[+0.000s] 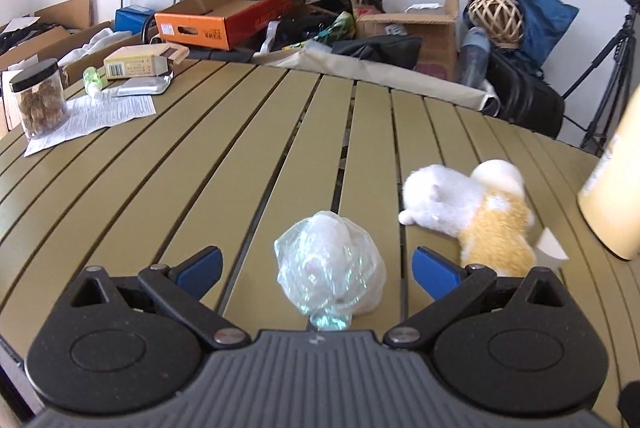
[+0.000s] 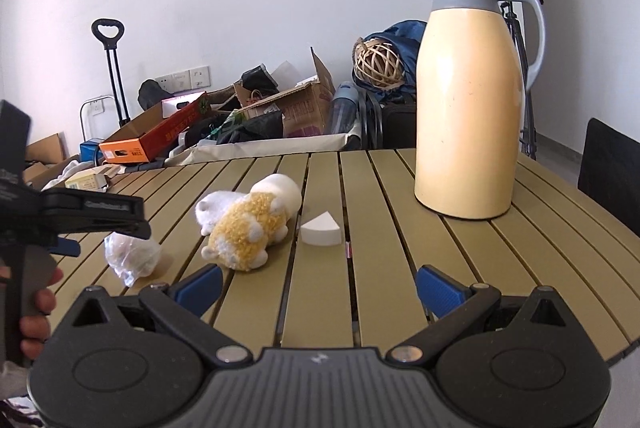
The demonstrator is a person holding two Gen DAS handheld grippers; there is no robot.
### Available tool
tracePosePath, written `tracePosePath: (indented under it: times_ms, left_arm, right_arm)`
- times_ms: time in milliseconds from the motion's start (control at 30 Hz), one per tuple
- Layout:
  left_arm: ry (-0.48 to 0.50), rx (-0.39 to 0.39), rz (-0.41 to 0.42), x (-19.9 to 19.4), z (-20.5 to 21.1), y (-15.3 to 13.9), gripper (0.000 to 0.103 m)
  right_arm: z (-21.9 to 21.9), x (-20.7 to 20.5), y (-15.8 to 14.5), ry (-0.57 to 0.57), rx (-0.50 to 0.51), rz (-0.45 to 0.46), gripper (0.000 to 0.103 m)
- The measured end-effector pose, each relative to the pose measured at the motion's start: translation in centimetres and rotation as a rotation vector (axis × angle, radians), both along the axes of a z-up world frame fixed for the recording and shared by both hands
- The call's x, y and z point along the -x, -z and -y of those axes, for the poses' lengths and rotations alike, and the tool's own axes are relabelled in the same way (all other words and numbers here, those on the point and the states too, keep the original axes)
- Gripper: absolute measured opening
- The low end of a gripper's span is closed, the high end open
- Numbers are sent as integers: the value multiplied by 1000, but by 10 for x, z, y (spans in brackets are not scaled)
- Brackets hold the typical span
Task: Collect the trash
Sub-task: 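Grasp the clear plastic bag with the left gripper, then grasp the white-and-yellow plush toy with the right gripper while left holds the bag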
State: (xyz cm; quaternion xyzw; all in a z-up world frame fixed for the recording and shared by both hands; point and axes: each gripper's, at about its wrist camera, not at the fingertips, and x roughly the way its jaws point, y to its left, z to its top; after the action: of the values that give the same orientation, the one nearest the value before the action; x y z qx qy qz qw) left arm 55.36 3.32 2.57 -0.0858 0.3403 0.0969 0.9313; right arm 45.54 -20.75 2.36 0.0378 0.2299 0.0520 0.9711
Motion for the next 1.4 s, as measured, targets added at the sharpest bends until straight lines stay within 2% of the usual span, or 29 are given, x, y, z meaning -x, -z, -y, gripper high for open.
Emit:
tracePosePath:
  times_ms: [200,267,367,400,433,533,900,1133,1400]
  left_arm:
    - [-8,8,-26,-12,1,14,102]
    - [-8,-14,-27,-15,5,17,98]
    - [-4,-14,-39,-20,7,22,78]
    - [5,-5,-45,-22,7,24,64]
    - [16,6,-50,-23,8,26,56]
    - [41,-14,-33,-19,11,23,45]
    - [76,-115,31,13,4,-1,43]
    - [61,-121,57,32,-18,-17,43]
    - [18,-136,55,36,-46,-20,43]
  right_arm:
    - [-3,-18,6,-13,31,-1,103]
    - [-3,-22,8,-13,29,-4,103]
    - [-2,-26,10,-16,18,-6,103]
    - [-2,-28,11,-12,17,-9,103]
    - [-1,-30,12,-6,12,-13,103]
    - [1,-36,15,-2,-17,-29,103]
    - [-24,-57,18,-37,-23,-36,103]
    - [-50,-72,13,-58,-5,-47,103]
    - [-75,-105,11,-69,-11,-89,103]
